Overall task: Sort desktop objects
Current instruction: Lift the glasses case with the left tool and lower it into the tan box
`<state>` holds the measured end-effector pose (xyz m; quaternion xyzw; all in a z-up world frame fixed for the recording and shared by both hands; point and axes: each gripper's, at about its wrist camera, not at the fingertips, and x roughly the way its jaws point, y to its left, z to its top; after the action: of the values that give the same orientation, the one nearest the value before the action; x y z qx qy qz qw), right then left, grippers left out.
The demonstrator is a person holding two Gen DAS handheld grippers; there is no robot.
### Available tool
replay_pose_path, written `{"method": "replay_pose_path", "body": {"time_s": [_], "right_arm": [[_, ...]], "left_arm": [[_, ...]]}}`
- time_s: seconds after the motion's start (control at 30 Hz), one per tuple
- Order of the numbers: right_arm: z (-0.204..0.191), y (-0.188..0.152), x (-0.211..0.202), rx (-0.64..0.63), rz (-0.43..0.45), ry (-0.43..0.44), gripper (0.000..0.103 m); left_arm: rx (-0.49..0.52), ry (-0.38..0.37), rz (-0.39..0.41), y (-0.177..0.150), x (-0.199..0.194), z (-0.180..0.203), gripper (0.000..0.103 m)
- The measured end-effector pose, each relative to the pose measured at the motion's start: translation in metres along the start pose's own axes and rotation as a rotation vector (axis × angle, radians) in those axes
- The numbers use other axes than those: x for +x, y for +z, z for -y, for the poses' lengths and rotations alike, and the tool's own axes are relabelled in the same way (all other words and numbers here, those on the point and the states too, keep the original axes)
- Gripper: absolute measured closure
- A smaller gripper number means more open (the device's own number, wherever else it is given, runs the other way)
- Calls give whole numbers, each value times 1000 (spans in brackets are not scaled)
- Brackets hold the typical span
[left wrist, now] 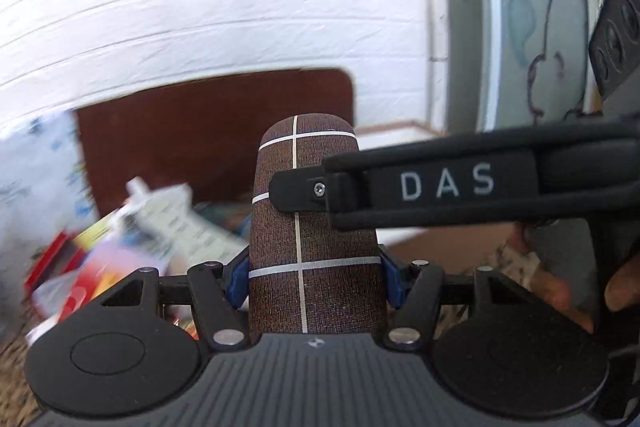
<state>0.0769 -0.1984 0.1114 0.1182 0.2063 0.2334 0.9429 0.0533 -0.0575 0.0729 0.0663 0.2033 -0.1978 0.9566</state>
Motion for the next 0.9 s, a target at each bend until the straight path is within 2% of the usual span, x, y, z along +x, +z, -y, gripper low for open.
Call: {"method": "replay_pose_path", "body": {"time_s": [0.2, 0.4, 0.6, 0.9], "right_arm": [[57, 44, 15, 9, 12, -125, 43], [118, 48, 55, 68, -87, -226, 43], [171, 52, 93, 161, -189, -268, 43], [216, 48, 137, 236, -327, -296, 43]], "left_arm": [[0, -71, -24, 42, 69, 21, 39], [-117, -162, -186, 56, 139, 27, 39], [-160, -198, -319, 66, 196, 29, 39], [-216, -218, -494, 62, 267, 20, 39]]}}
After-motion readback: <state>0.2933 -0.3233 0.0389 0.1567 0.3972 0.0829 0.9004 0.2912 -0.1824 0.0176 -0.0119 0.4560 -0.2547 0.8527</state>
